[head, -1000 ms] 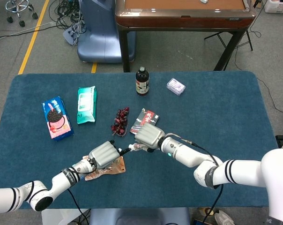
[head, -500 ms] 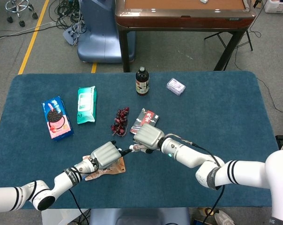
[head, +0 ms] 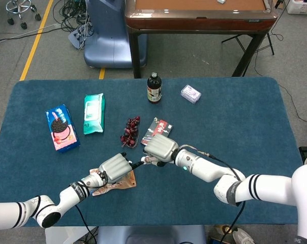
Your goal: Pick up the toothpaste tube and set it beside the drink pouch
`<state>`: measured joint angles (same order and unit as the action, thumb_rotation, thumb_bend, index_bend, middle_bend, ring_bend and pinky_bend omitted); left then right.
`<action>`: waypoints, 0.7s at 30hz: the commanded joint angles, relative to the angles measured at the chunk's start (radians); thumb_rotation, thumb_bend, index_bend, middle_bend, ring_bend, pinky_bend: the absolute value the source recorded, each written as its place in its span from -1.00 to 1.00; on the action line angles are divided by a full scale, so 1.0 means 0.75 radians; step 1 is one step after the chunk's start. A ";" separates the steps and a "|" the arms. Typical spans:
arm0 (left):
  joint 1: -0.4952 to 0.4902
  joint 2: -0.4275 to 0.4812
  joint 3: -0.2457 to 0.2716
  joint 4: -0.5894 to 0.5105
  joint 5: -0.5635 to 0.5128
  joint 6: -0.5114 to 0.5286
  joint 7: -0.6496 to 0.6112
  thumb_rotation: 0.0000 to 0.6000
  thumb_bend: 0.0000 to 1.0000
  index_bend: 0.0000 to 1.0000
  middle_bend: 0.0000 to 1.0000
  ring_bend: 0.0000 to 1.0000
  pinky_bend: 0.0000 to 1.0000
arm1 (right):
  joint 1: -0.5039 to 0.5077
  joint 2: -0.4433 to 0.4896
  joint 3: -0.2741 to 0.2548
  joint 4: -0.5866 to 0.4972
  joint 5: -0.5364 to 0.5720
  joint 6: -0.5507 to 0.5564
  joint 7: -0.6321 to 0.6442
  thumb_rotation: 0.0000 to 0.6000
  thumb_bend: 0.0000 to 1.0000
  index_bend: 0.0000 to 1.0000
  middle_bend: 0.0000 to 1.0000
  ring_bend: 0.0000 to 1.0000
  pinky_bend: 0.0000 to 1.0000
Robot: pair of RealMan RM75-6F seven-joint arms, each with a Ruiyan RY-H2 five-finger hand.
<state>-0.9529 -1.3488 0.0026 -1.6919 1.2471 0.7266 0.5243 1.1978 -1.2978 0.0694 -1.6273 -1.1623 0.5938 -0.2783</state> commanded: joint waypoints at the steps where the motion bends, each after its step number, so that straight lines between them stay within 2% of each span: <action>1: -0.001 -0.001 0.002 0.001 0.001 0.000 -0.002 1.00 -0.48 -0.87 0.02 0.00 -0.49 | -0.003 0.000 0.006 -0.001 -0.014 0.002 0.007 1.00 0.94 1.00 0.79 0.77 -0.10; 21: -0.006 -0.001 0.011 0.018 -0.004 0.000 -0.016 1.00 -0.48 -0.87 0.02 0.00 -0.49 | -0.022 0.008 0.035 -0.016 -0.071 -0.008 0.069 1.00 0.94 1.00 0.80 0.78 -0.09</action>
<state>-0.9577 -1.3500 0.0111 -1.6778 1.2436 0.7268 0.5128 1.1816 -1.2921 0.0954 -1.6390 -1.2147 0.5879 -0.2275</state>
